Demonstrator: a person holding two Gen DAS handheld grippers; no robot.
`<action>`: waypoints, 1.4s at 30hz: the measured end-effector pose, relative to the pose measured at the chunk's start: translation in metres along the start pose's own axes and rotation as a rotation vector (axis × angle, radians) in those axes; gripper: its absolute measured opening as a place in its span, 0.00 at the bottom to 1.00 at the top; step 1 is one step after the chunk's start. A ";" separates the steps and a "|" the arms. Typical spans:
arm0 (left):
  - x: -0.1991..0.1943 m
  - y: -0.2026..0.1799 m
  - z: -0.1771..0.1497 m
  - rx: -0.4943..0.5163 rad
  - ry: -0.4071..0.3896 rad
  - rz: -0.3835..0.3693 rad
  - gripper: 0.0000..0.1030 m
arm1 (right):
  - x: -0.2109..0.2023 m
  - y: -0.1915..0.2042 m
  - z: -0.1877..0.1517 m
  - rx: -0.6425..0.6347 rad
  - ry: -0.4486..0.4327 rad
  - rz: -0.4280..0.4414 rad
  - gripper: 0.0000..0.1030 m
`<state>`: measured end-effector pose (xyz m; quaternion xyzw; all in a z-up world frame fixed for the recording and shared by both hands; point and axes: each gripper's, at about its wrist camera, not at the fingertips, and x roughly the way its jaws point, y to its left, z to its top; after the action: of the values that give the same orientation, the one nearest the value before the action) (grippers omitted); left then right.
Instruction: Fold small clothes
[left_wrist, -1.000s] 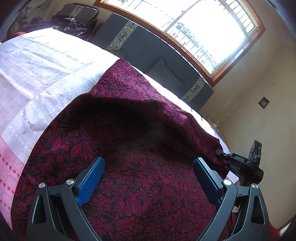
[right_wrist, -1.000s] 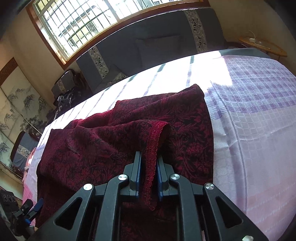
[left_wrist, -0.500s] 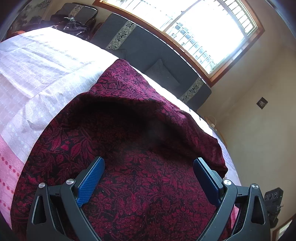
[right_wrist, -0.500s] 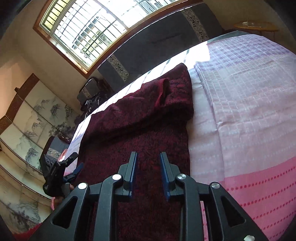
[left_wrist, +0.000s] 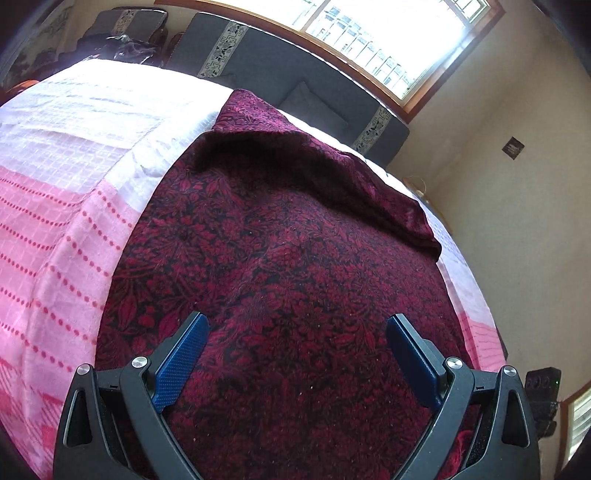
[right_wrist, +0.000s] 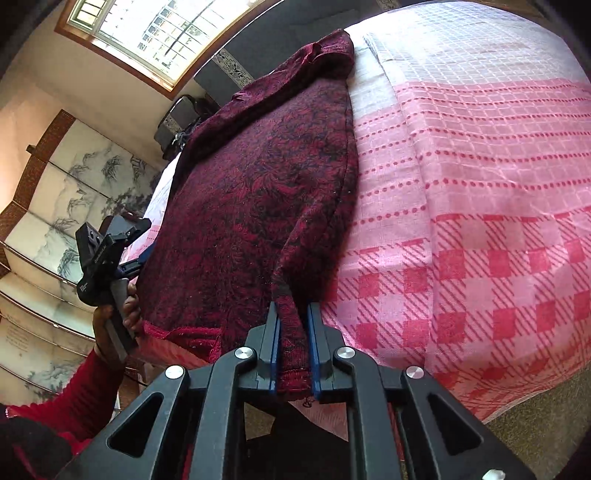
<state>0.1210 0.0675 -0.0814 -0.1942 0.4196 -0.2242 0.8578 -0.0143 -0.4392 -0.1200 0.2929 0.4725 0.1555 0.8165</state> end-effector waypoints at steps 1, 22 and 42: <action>-0.006 0.003 -0.004 -0.004 0.002 0.006 0.94 | -0.003 -0.002 -0.003 0.024 -0.014 0.019 0.09; -0.091 0.064 -0.039 -0.025 0.139 -0.044 0.94 | -0.030 -0.029 -0.007 0.104 -0.190 0.170 0.47; -0.076 0.056 -0.034 -0.031 0.207 -0.229 0.26 | 0.006 -0.004 -0.014 0.096 -0.091 0.221 0.38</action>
<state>0.0648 0.1504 -0.0820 -0.2301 0.4844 -0.3329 0.7756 -0.0233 -0.4348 -0.1322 0.3888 0.4065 0.2084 0.8001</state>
